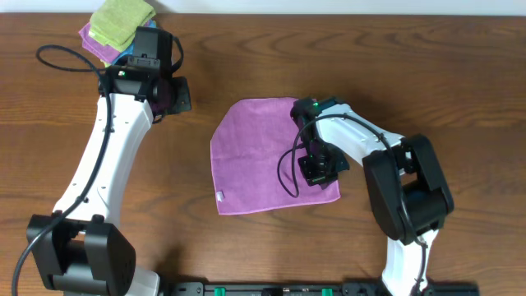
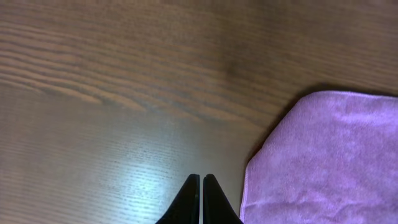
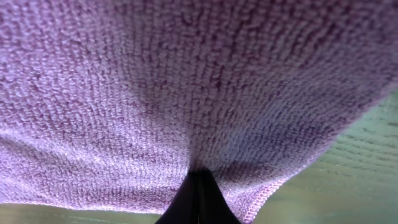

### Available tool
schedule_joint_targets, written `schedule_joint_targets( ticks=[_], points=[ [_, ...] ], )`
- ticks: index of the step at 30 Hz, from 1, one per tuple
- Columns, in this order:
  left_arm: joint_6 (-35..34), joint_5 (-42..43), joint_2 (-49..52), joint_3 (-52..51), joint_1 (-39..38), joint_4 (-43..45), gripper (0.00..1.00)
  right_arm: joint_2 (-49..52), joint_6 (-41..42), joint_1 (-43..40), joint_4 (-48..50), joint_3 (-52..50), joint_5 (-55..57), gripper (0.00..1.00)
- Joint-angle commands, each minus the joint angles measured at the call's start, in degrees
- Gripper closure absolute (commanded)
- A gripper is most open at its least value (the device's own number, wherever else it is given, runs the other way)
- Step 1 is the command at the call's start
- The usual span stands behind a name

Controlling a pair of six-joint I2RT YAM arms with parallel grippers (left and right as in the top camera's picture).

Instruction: Fold the cloth

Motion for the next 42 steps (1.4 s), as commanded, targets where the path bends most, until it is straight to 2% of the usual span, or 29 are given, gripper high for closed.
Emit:
schedule_joint_targets(
  ticks=[1,4,9,13,17,19,22,25,30,34,39,42],
  points=[
    [-1.0,0.0,-0.3,-2.2,0.4,0.7,0.94,1.8,2.3,-0.4,1.6,-0.8,1.4,0.98],
    [-1.0,3.9,0.0,-5.0,0.4,2.3,0.94,1.0,2.3,-0.4,2.8,-0.3,0.7,0.99],
    [-5.4,7.1,0.3,-11.5,0.4,6.6,0.94,-3.0,2.2,-0.4,3.1,1.1,0.8,0.99],
    [-9.3,14.7,0.4,-17.0,0.4,9.3,0.94,-7.5,2.0,-0.4,4.4,1.1,0.9,0.99],
    [-10.3,17.9,0.4,-21.9,0.4,12.9,0.84,-8.6,2.0,-0.4,4.8,1.1,1.7,0.98],
    [-10.5,20.5,0.4,-23.7,0.5,14.7,0.71,-8.6,2.0,-0.4,4.5,1.1,1.7,0.99],
    [-10.6,21.1,0.4,-25.4,0.5,16.5,0.59,-8.6,1.7,-0.4,4.2,1.1,1.7,0.98],
    [-10.7,21.1,0.4,-25.7,0.6,17.4,0.54,-8.6,1.5,-0.4,3.0,1.1,1.7,0.98],
    [-11.1,21.1,0.4,-26.1,1.7,18.1,0.54,-9.3,1.1,-0.4,2.0,1.1,1.7,0.98],
    [-13.7,21.9,0.4,-28.5,3.4,21.9,0.54,-11.9,1.1,-0.4,2.5,1.1,1.9,0.98],
    [-16.6,24.5,0.4,-31.9,4.9,27.2,0.53,-12.9,0.5,-0.4,6.7,1.1,3.4,0.99],
    [-19.7,26.8,0.4,-34.2,4.9,31.6,0.49,-12.9,0.5,-0.4,10.4,1.1,3.4,0.99]
  ],
)
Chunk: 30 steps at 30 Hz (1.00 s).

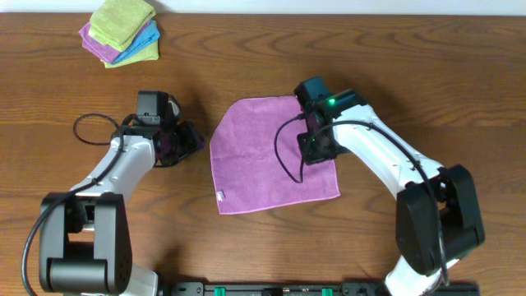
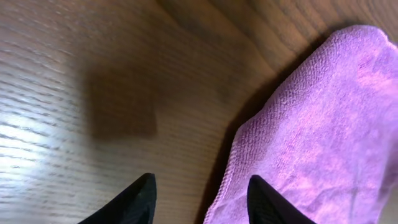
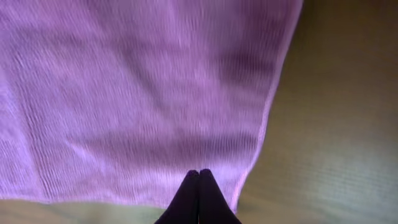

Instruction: Fold the cloth

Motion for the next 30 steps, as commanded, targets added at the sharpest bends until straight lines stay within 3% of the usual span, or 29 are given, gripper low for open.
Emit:
schedule_joint_targets(
  ticks=[1,13,20,30],
  points=[
    [-4.2,3.6,0.3,-1.9,0.2,3.0,0.47,-0.8,-0.8,-0.4,1.6,0.7,0.5,0.98],
    [-12.9,8.0,0.9,-8.8,0.2,15.5,0.44,-0.8,-6.5,-0.4,3.5,0.7,-6.2,0.98],
    [-17.2,14.0,9.1,-9.0,0.1,24.5,0.44,-0.8,-10.4,-0.4,4.6,0.7,-11.9,0.99],
    [-21.8,15.4,13.5,-8.9,0.0,31.7,0.43,-0.8,-11.5,-0.4,4.6,0.3,-14.1,0.99]
  ],
)
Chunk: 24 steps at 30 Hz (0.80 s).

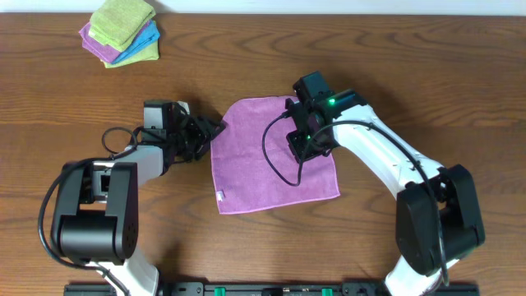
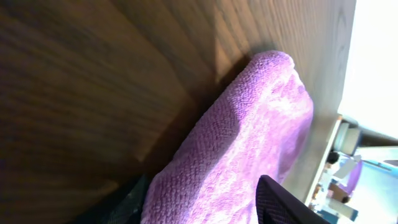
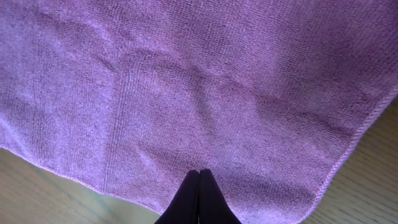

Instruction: Fold the cloth

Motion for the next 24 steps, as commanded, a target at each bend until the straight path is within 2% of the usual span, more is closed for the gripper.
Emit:
schedule_joint_targets(
  ticks=[1,6,13,24],
  points=[
    [-2.7,-2.4,3.9,-1.3,0.0,-1.2,0.42,-0.8,-1.9,-0.4,0.0,0.0,-2.3,0.99],
    [-5.3,-0.3,6.8,-1.3,0.0,4.5,0.42,-0.7,-2.6,0.2,1.9,-3.6,-6.9,0.98],
    [-8.7,0.0,10.4,-1.3,0.0,13.2,0.41,-0.7,-0.3,2.6,9.5,-10.6,-8.3,0.99],
    [-12.5,-3.1,11.3,-1.3,0.0,21.5,0.38,0.0,0.3,5.7,14.6,-12.0,-9.0,0.98]
  ],
)
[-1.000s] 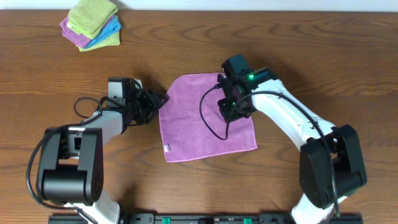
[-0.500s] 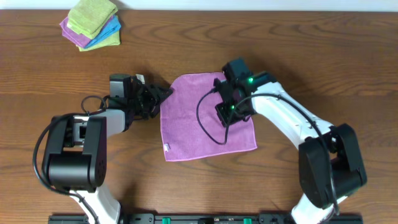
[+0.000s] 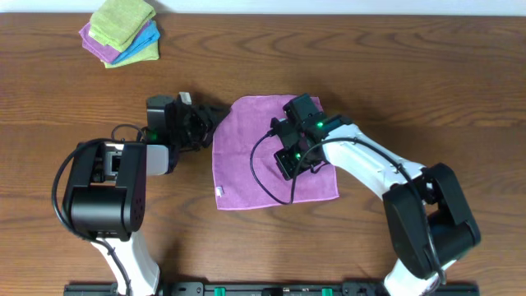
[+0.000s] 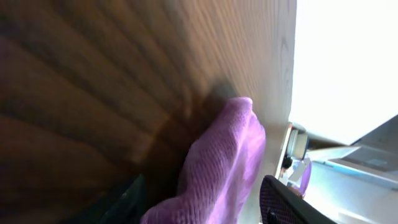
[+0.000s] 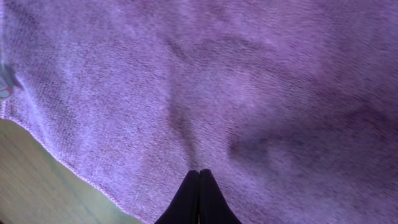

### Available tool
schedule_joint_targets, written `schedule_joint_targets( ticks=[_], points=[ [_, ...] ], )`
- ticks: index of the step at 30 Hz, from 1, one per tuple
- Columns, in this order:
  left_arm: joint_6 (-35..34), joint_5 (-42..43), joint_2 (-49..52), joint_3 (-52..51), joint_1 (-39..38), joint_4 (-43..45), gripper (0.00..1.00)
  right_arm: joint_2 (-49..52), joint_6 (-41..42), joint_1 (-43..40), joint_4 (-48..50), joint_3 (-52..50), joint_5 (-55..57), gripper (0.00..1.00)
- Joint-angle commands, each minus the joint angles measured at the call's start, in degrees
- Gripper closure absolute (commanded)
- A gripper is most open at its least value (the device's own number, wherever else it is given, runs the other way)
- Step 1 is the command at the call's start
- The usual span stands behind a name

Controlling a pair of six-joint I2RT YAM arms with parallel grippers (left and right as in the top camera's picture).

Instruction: Fold the cloth

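The purple cloth lies flat mid-table, with a small white tag at its lower left corner. My left gripper is low at the cloth's upper left edge; in the left wrist view it is open, and a raised lip of the cloth sits between its dark fingers. My right gripper is over the middle of the cloth. Seen from the right wrist, it is shut, its tips down against the cloth, which fills almost the whole view.
A stack of folded green, blue and purple cloths lies at the back left corner. Bare wooden table surrounds the cloth. The left arm's cable loops beside its wrist, left of the cloth.
My left gripper has come further onto the cloth's upper left edge, which now rises between its open fingers. My right gripper, still shut, has moved from the cloth's upper right toward its middle.
At first my left gripper was shut near the back-left stack and my right was shut low on the cloth's right part. Then the left was open beside the cloth's left edge, the right at the upper right. Now the left straddles the edge, the right is mid-cloth.
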Motion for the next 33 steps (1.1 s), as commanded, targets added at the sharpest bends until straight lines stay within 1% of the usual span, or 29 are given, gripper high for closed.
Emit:
schedule_joint_targets(
  ticks=[1,7,10,16,20,26,33],
  points=[
    [-1.9,-6.0,3.1,-1.6,0.0,-0.1,0.39,0.1,1.3,1.9,0.7,-1.5,-0.9,0.98],
    [-2.9,-5.9,4.2,-1.3,-1.8,1.2,0.38,0.6,2.3,3.6,4.3,-3.0,-0.8,0.98],
    [-4.0,-4.5,5.8,-0.2,-3.1,1.6,0.37,0.6,2.3,3.6,5.5,-3.0,-0.8,0.98],
    [-7.1,-3.2,9.7,1.9,-5.1,5.5,0.37,0.9,2.3,3.6,7.0,-3.1,0.0,0.98],
    [-8.0,-3.3,10.2,3.1,-5.1,7.0,0.37,4.3,3.2,3.6,7.0,-3.2,-0.1,0.98],
    [-8.0,-2.6,10.2,6.0,-5.0,7.0,0.37,9.0,3.8,3.7,7.0,-3.2,-1.7,0.98],
    [-4.9,1.4,10.2,10.9,-1.7,7.1,0.39,9.0,3.8,3.6,7.1,-3.2,-1.2,0.98]
  ],
)
